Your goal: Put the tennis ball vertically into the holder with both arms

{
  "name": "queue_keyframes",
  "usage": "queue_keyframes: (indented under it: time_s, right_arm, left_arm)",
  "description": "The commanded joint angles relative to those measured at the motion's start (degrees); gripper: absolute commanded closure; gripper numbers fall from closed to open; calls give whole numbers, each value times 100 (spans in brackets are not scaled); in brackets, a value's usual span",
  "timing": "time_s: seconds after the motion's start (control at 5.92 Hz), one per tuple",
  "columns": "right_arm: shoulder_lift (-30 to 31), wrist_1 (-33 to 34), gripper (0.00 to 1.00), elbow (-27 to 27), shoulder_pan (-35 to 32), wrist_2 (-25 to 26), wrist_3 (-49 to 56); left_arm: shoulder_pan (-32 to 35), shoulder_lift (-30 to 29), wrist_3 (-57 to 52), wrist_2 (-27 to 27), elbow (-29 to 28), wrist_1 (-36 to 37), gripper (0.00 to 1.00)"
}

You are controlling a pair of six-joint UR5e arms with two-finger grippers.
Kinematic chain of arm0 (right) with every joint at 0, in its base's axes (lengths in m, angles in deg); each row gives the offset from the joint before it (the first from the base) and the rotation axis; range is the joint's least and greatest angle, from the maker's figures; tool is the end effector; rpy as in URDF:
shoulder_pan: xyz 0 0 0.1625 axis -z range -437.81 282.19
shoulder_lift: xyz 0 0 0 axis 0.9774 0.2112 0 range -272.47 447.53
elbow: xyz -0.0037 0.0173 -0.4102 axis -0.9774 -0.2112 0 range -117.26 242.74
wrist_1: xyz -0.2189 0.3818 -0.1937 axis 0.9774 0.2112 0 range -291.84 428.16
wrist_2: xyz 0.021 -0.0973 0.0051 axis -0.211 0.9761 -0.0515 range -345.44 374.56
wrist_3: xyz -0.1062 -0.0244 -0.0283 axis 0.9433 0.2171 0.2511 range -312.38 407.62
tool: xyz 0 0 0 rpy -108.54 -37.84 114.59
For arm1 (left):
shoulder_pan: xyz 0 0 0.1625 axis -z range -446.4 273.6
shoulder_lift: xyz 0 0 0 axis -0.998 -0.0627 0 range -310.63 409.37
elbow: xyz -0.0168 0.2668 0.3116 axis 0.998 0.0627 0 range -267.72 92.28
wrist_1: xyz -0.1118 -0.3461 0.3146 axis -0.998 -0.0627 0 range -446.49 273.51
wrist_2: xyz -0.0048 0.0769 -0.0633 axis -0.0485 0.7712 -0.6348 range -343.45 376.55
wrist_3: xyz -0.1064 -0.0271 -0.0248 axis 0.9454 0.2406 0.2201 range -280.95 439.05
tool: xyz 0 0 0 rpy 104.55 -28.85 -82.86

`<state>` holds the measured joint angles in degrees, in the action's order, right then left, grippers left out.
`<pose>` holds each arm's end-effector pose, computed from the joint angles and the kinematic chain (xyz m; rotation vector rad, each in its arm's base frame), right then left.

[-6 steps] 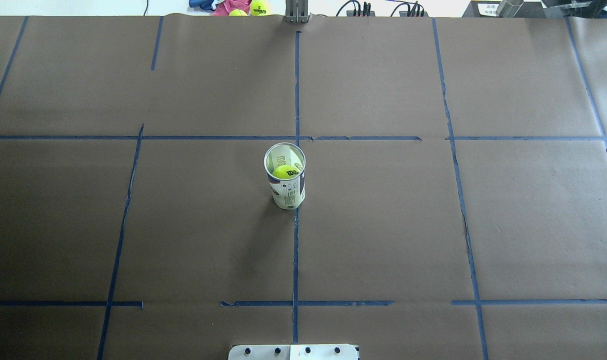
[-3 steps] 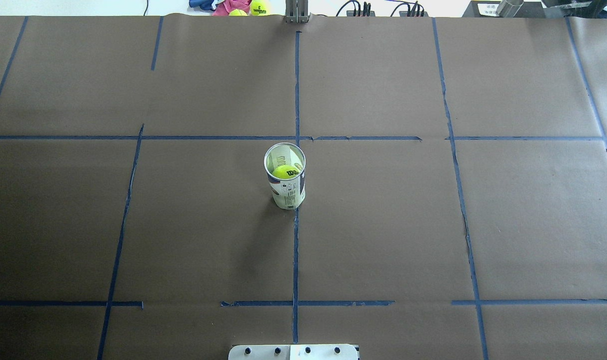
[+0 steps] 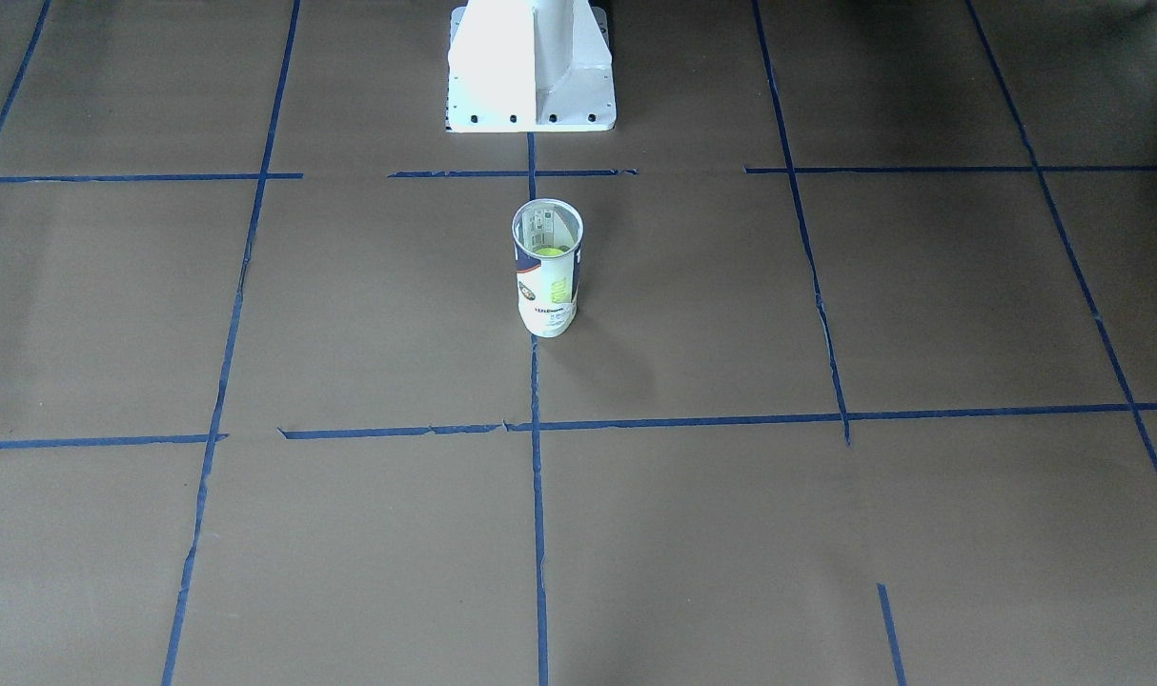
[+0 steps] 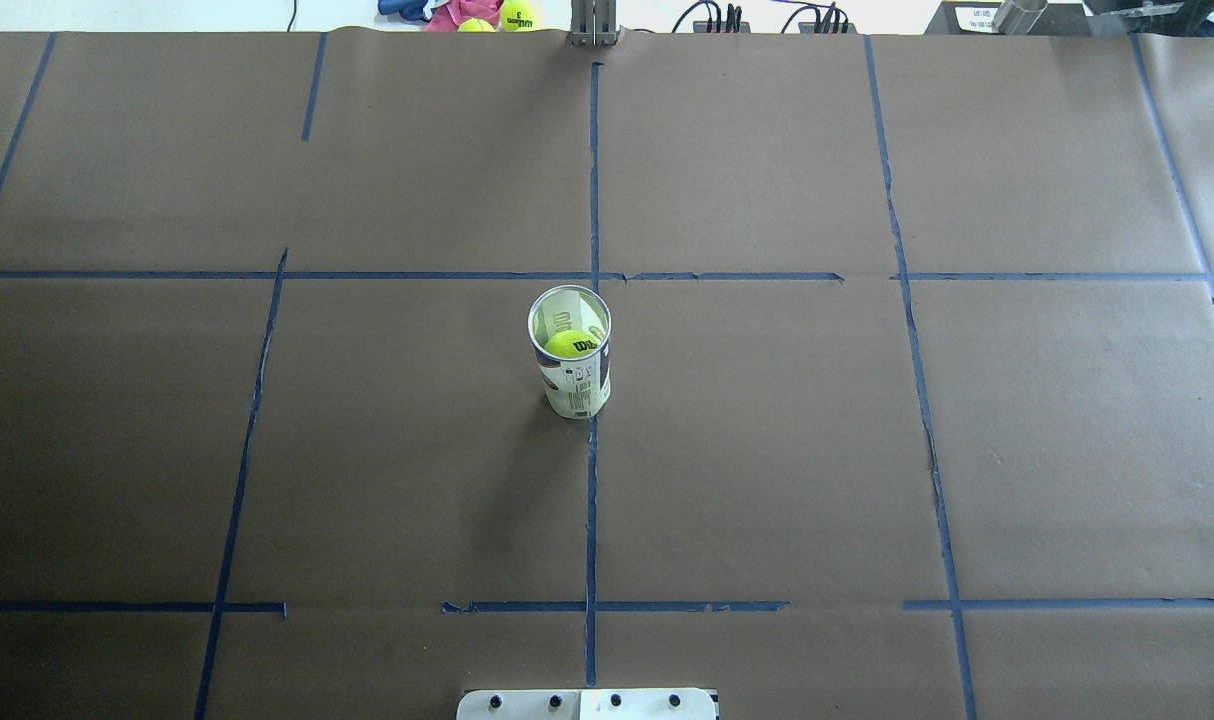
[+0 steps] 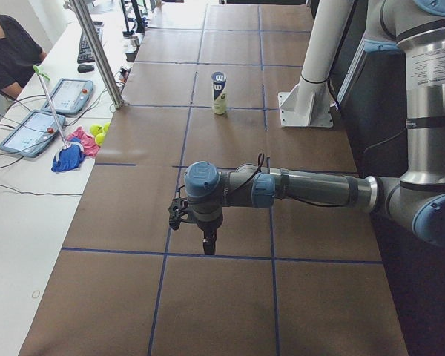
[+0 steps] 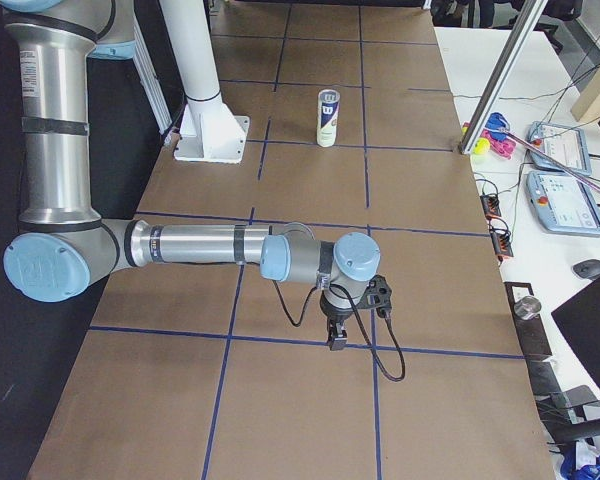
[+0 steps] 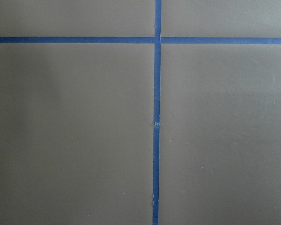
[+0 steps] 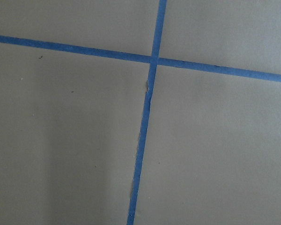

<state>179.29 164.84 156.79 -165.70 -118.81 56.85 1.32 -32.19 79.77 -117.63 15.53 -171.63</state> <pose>0.0360 -0.5438 0.6437 -0.0258 -0.7606 -0.1593 -0.0349 -0.5016 0.6107 -0.0210 0.7708 0.0254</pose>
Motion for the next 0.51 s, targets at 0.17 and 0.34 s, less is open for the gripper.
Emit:
queue_keyframes:
  time_s: [0.17,0.34]
  right_arm:
    - [0,0,0,16,0,-13,-35]
    - [-9,0,0,8,0,-4,-52]
  left_arm:
    - [-10,0,-230,68,20,93,0]
    - [-10,0,-230,68,20,94,0]
